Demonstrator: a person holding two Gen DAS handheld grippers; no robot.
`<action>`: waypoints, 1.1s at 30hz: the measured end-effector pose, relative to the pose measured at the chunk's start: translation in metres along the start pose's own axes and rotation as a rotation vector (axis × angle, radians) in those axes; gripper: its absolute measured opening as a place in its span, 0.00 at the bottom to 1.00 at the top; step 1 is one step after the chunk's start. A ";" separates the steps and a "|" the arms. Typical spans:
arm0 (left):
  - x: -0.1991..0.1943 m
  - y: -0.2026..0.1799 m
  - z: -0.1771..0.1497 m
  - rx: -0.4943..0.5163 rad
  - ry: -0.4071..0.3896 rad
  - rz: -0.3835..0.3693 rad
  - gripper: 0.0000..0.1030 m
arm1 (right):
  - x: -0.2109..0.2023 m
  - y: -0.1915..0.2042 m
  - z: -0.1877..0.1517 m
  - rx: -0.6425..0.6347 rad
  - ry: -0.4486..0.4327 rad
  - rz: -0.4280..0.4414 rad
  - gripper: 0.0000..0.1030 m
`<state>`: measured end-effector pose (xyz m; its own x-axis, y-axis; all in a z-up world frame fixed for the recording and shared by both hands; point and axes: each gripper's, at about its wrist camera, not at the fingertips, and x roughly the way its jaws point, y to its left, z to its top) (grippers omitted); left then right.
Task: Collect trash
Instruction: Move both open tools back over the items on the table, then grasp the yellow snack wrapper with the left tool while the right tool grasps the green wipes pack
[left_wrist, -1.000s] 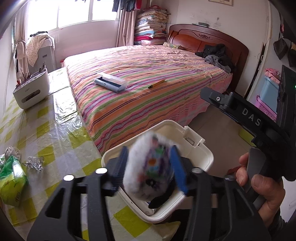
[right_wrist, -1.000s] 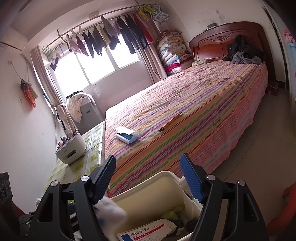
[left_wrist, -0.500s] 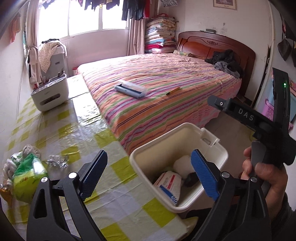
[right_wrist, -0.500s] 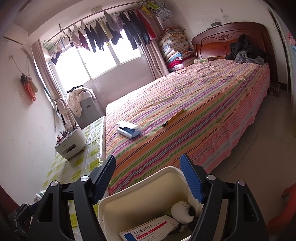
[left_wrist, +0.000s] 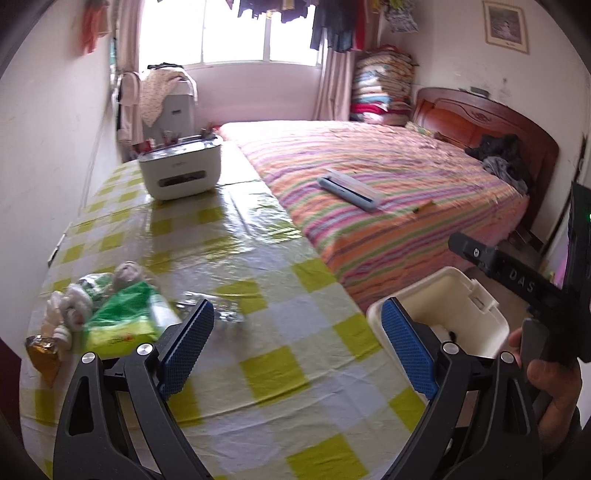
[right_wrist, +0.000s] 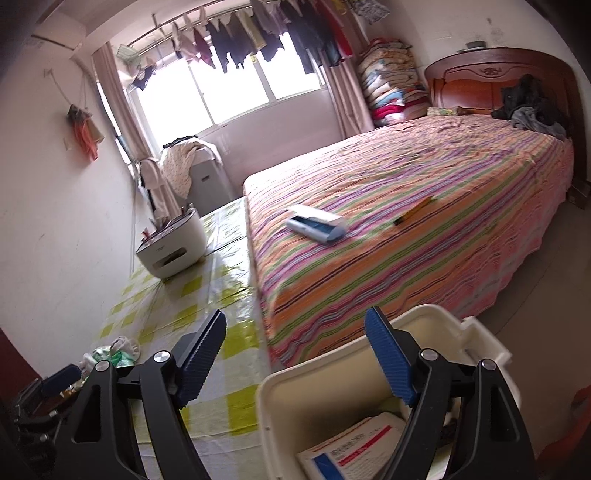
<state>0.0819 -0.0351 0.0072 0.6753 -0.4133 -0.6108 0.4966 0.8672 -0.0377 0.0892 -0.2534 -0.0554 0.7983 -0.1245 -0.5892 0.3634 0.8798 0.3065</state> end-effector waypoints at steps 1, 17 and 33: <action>-0.003 0.009 0.001 -0.012 -0.005 0.015 0.88 | 0.003 0.007 -0.001 -0.009 0.008 0.008 0.73; -0.048 0.187 -0.003 -0.234 -0.034 0.239 0.89 | 0.047 0.118 -0.042 -0.130 0.159 0.179 0.73; -0.061 0.303 -0.029 -0.474 0.048 0.271 0.89 | 0.095 0.203 -0.082 -0.212 0.385 0.436 0.73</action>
<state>0.1756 0.2611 0.0099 0.7136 -0.1542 -0.6834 0.0010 0.9757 -0.2191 0.1991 -0.0493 -0.1105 0.6073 0.4071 -0.6822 -0.0922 0.8891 0.4484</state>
